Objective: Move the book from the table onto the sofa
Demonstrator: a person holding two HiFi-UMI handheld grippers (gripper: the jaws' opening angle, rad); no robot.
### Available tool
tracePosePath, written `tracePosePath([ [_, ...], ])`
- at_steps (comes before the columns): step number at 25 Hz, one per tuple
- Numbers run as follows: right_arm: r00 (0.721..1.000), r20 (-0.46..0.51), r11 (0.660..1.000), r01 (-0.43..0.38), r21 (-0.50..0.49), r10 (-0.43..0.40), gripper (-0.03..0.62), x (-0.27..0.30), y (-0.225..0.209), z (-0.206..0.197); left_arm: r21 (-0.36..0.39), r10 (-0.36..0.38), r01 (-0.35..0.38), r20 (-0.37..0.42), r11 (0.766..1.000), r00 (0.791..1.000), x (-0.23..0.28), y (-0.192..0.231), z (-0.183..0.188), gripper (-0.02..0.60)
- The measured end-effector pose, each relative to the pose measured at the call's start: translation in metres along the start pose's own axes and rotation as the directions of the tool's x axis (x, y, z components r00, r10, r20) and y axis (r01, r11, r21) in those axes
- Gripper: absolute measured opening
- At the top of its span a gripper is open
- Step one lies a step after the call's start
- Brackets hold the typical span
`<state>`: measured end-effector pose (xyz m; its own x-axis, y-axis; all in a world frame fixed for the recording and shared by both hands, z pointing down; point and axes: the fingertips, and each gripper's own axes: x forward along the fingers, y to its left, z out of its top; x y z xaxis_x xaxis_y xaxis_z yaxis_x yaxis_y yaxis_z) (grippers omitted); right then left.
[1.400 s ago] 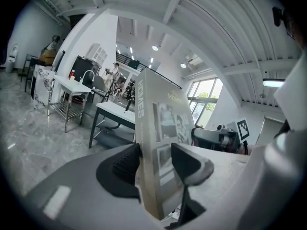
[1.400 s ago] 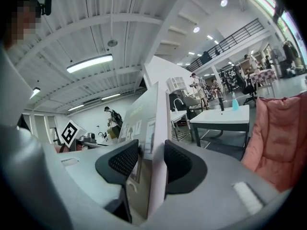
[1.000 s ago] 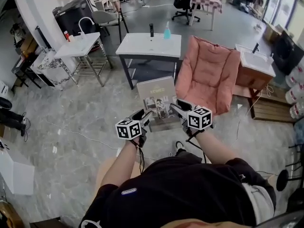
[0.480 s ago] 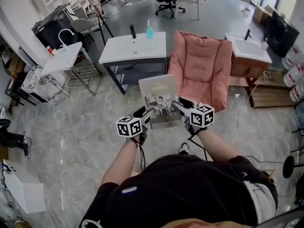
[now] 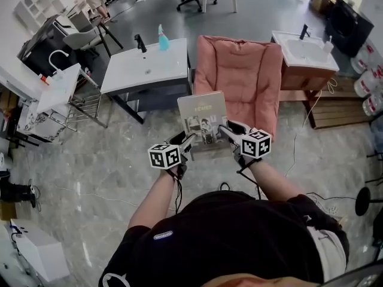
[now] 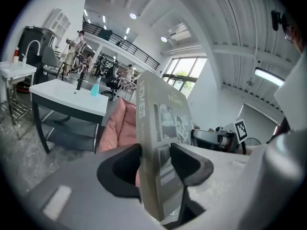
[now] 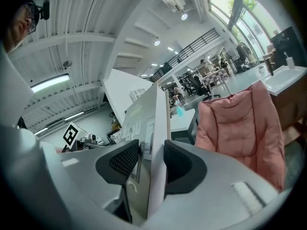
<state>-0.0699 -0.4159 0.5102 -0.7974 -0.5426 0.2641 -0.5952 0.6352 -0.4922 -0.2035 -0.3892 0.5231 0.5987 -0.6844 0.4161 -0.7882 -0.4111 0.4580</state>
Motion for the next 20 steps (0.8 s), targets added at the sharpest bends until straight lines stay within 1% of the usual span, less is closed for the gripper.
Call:
tracePosePath([
  [4,0.998,0.036,0.999,0.046,0.026,-0.047,0.19,-0.015,-0.054,0.023,0.02,-0.04,0.041,-0.028,0.999,0.999,0.06,-0.016,0.019,0.206],
  [8,0.994,0.068,0.995,0.085,0.053,-0.089,0.19,-0.037,-0.094,0.041,0.045,-0.081,0.084,-0.057,0.995,0.995,0.104,-0.037,0.033,0.206],
  [12,0.985,0.105,0.988,0.132,0.081,-0.14,0.189,-0.06,-0.118,0.052,0.083,-0.119,0.128,-0.105,0.988,0.987,0.135,-0.057,0.042,0.206],
  [15,0.978,0.118,0.982,0.161,0.097,-0.172,0.189,-0.073,-0.132,0.052,0.12,-0.141,0.158,-0.138,0.98,0.98,0.152,-0.069,0.043,0.206],
  [20,0.963,0.131,0.967,0.22,0.129,-0.236,0.189,-0.093,-0.152,0.043,0.132,-0.191,0.22,-0.202,0.967,0.961,0.179,-0.082,0.033,0.206],
])
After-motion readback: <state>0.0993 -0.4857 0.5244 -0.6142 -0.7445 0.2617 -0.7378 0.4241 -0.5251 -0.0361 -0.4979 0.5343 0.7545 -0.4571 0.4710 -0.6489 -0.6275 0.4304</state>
